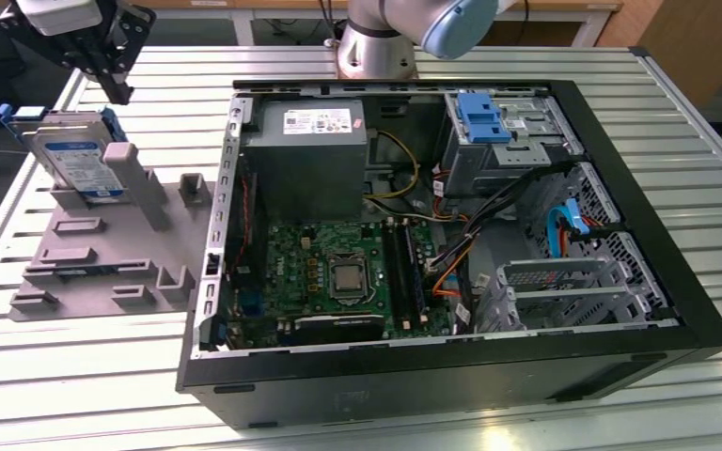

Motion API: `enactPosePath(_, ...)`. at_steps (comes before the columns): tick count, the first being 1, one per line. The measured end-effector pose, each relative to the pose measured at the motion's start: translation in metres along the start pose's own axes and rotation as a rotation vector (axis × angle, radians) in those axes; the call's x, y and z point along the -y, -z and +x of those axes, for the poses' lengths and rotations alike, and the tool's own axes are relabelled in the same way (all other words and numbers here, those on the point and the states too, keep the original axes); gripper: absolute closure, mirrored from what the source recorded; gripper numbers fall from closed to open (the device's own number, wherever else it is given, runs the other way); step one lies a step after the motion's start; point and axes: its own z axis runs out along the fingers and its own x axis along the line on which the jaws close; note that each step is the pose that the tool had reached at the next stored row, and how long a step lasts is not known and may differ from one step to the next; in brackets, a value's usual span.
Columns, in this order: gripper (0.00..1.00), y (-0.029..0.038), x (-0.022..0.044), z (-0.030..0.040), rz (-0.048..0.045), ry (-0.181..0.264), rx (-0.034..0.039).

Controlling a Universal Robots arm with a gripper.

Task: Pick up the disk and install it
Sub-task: 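Reach for the disk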

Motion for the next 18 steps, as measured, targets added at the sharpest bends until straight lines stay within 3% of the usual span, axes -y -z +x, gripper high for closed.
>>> enactPosePath(8, 0.89, -0.0003, -0.0019, 0.0066, -0.0001, 0.000, 0.0001)
enactPosePath(18, 0.89, -0.0010, -0.0080, 0.0247, 0.0000, 0.000, 0.0001)
